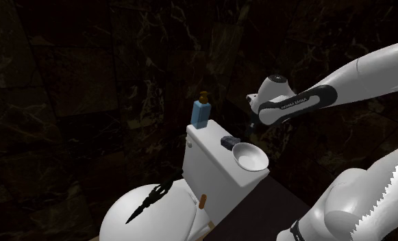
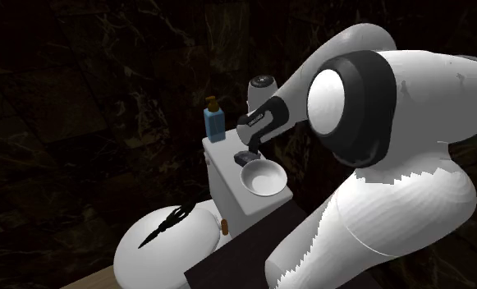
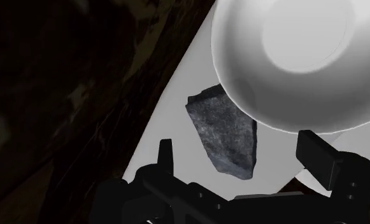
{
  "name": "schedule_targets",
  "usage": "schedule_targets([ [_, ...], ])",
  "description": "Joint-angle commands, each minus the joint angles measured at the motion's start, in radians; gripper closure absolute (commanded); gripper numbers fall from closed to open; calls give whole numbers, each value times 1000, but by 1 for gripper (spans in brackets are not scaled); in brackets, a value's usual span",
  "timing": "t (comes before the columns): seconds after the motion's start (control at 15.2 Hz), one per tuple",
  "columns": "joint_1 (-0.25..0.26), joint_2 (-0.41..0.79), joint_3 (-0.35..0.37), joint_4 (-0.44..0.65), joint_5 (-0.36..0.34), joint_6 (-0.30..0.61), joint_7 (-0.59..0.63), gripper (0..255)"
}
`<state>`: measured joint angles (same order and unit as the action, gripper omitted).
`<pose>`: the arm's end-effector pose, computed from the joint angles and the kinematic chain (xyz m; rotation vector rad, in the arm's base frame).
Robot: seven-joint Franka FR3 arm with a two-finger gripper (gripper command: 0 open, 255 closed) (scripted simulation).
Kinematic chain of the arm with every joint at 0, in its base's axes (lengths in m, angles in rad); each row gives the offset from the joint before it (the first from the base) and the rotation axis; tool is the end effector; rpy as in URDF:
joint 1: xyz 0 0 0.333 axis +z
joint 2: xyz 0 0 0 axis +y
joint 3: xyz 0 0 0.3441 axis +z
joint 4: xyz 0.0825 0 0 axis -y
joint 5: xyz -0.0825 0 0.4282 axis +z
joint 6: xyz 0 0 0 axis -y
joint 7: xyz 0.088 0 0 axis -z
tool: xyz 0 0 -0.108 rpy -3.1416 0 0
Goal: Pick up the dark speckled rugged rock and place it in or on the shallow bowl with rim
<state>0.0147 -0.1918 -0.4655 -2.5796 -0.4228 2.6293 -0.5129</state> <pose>0.4363 -0.1967 0.3368 2.8261 0.5812 0.1900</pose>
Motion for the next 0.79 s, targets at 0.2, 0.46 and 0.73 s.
schedule_targets([
  [0.2, 22, 205, -43, 65, 110, 188, -151, 0],
  [0.46, 14, 276, -35, 76, 171, 246, -193, 0],
  [0.73, -6, 340, -13, 90, 232, 293, -237, 0],
])
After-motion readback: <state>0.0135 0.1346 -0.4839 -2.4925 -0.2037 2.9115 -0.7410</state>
